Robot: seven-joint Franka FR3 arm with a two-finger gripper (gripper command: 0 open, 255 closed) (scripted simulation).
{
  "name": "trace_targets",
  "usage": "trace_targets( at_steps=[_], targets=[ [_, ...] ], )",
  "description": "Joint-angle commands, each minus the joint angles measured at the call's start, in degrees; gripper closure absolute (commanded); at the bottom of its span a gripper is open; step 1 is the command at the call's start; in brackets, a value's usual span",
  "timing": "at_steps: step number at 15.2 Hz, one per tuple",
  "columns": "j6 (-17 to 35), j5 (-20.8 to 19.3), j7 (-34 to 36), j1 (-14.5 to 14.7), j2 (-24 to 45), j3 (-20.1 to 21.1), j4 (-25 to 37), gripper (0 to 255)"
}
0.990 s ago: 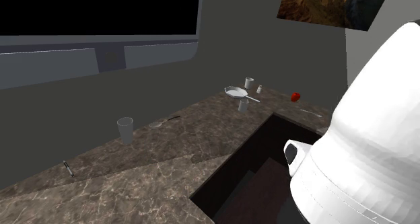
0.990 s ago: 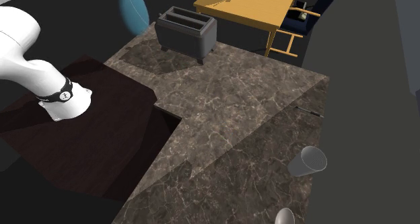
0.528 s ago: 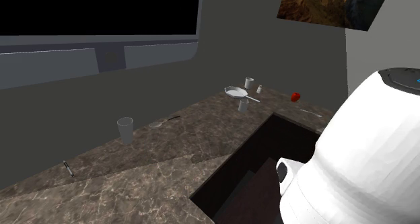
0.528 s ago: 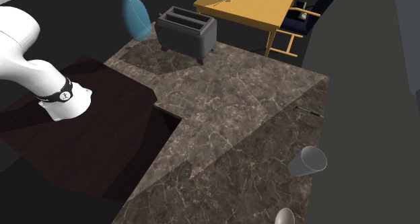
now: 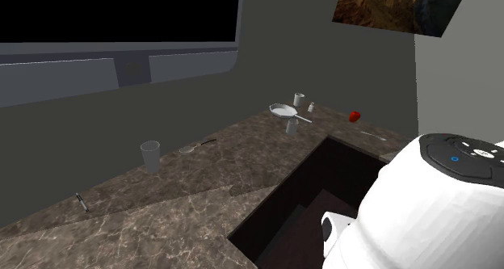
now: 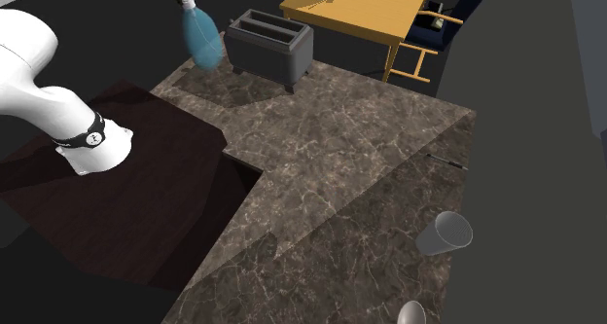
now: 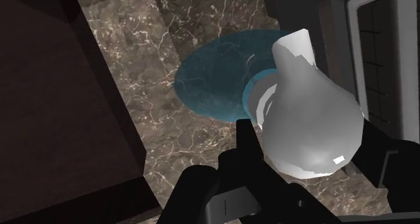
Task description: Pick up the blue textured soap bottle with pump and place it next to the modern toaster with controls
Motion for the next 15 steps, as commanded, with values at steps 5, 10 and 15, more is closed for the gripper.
trace_targets(
  at_steps=[5,10,15],
  targets=[
    [5.2,1.36,-0.39,-0.29,1.85,2.67,-3.14,255],
    [9.68,2.38,-0.65,-0.79,3.9,5.12,-5.45,255],
    [14.46,3.19,-0.78,-1.68,6.54,7.9,-7.47,255]
  ],
)
